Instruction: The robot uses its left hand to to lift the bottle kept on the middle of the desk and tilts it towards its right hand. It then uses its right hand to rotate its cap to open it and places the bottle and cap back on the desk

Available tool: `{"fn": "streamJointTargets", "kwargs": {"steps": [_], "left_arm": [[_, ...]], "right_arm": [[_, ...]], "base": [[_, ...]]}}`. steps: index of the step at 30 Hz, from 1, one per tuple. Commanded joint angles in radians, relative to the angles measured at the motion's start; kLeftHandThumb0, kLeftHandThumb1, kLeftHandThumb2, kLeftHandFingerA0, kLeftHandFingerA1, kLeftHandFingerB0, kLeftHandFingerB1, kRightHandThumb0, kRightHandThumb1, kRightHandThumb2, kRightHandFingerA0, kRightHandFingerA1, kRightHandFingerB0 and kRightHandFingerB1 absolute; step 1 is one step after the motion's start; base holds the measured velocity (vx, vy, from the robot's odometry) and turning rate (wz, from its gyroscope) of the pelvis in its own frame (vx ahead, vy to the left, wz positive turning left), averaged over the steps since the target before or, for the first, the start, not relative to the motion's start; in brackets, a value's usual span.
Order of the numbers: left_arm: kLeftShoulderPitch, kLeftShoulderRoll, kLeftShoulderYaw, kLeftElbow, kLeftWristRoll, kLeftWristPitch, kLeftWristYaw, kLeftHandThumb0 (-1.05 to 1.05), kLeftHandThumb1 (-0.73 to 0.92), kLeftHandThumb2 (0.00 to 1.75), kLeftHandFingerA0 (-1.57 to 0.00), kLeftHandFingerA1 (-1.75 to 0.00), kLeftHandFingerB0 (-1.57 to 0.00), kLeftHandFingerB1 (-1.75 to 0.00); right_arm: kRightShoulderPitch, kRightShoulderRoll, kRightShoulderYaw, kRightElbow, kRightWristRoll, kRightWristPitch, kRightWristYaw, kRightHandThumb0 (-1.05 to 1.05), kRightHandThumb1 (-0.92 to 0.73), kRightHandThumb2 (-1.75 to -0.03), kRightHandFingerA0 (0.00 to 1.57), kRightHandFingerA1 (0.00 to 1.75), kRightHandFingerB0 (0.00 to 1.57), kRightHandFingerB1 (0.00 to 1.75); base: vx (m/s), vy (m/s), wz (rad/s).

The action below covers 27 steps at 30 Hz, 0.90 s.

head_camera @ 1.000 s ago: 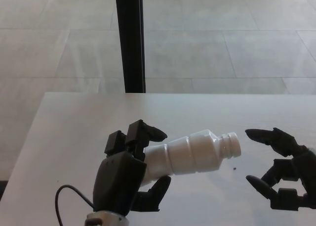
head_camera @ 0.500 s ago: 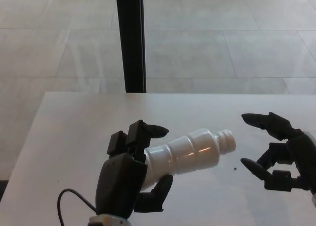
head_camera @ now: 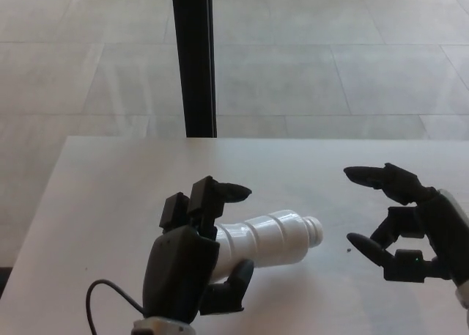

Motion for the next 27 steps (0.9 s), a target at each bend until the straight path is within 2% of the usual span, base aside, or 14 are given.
{"fn": "streamJointTargets", "kwargs": {"steps": [1,6,10,13,14,15,16,17,19,20,21,22,23,27], "left_arm": [[-0.009,0.003,0.01,0.006,0.003,-0.036,0.016,0.12,0.56,1.45,-1.16,-1.75,-1.04,-1.58],[0.006,0.012,0.006,0.014,0.007,-0.058,0.024,0.12,0.55,1.41,-1.19,-1.75,-1.06,-1.57],[0.007,0.006,0.002,0.007,0.02,-0.043,0.025,0.08,0.57,1.38,-1.17,-1.75,-1.03,-1.56],[0.007,0.003,0.006,0.006,0.006,-0.055,0.02,0.09,0.57,1.44,-1.18,-1.75,-1.05,-1.57],[0.012,0.005,0.004,-0.013,0.014,-0.026,0.001,0.14,0.52,1.4,-1.02,-1.75,-0.87,-1.74],[0.004,0.006,0.008,-0.011,0.008,-0.018,-0.011,0.05,0.56,1.35,-1.13,-1.75,-1.0,-1.56],[0.001,0.007,0.01,-0.011,0.005,-0.014,-0.017,0.05,0.56,1.35,-1.13,-1.75,-1.0,-1.56],[0.015,0.008,0.003,-0.084,0.01,0.17,-0.165,0.19,0.56,1.42,-1.14,-1.75,-0.98,-1.52],[0.013,0.048,-0.02,-0.136,0.037,0.289,-0.309,0.21,0.6,1.2,-1.15,-1.65,-0.97,-1.41],[0.015,0.093,-0.036,-0.14,0.07,0.299,-0.363,0.29,0.52,1.2,-0.97,-1.7,-0.91,-1.44],[0.023,0.119,-0.044,-0.144,0.082,0.309,-0.396,0.27,0.5,1.23,-0.96,-1.68,-0.92,-1.42],[0.028,0.132,-0.046,-0.144,0.083,0.309,-0.405,0.22,0.45,1.3,-1.1,-1.63,-1.0,-1.38],[0.034,0.148,-0.049,-0.148,0.089,0.303,-0.413,0.21,0.47,1.28,-1.01,-1.68,-0.94,-1.39],[0.037,0.188,-0.052,-0.183,0.111,0.332,-0.447,0.19,0.52,1.19,-0.96,-1.7,-0.89,-1.39]], "right_arm": [[0.0,-0.022,0.0,-0.007,0.008,-0.032,0.016,-0.5,-0.59,-0.59,0.93,1.09,0.43,0.35],[0.03,-0.012,-0.005,0.002,0.027,-0.036,0.016,-0.45,-0.58,-0.59,0.92,1.18,0.47,0.37],[0.048,-0.01,-0.009,0.001,0.031,-0.033,0.015,-0.45,-0.59,-0.58,0.93,1.13,0.48,0.38],[0.052,-0.011,-0.013,0.015,0.038,-0.045,0.015,-0.45,-0.59,-0.58,0.93,1.1,0.49,0.38],[0.056,-0.011,-0.014,0.011,0.04,-0.04,0.016,-0.46,-0.59,-0.59,0.93,1.09,0.5,0.38],[0.048,-0.01,-0.016,0.017,0.042,-0.039,0.014,-0.47,-0.59,-0.58,0.94,1.1,0.5,0.38],[0.044,-0.01,-0.017,0.02,0.043,-0.038,0.013,-0.47,-0.59,-0.58,0.94,1.1,0.5,0.38],[0.053,-0.004,-0.022,0.022,0.052,-0.045,0.01,-0.47,-0.59,-0.58,0.93,1.13,0.51,0.39],[0.066,-0.01,-0.021,0.003,0.044,-0.038,0.01,-0.47,-0.59,-0.58,0.92,1.12,0.51,0.4],[0.071,-0.015,-0.021,-0.002,0.041,-0.038,0.01,-0.46,-0.6,-0.59,0.91,1.1,0.51,0.39],[0.075,-0.015,-0.024,-0.009,0.043,-0.029,0.011,-0.46,-0.59,-0.59,0.91,1.1,0.51,0.4],[0.076,-0.013,-0.029,-0.011,0.05,-0.025,0.012,-0.46,-0.59,-0.58,0.91,1.09,0.52,0.39],[0.074,-0.016,-0.032,-0.007,0.047,-0.025,0.009,-0.47,-0.59,-0.59,0.92,1.08,0.52,0.39],[0.055,-0.03,-0.042,0.0,0.037,-0.026,0.004,-0.46,-0.59,-0.59,0.91,1.08,0.52,0.38]], "base": [[0.0,0.0,0.0],[0.0,0.0,0.0],[0.0,0.0,0.0],[0.0,0.0,0.0],[0.0,0.0,0.0],[0.0,0.0,0.0],[0.0,0.0,0.0],[0.0,0.0,0.0],[0.0,0.0,0.0],[0.0,0.0,0.0],[0.0,0.0,0.0],[0.0,0.0,0.0],[0.0,0.0,0.0],[0.0,0.0,0.0]]}}
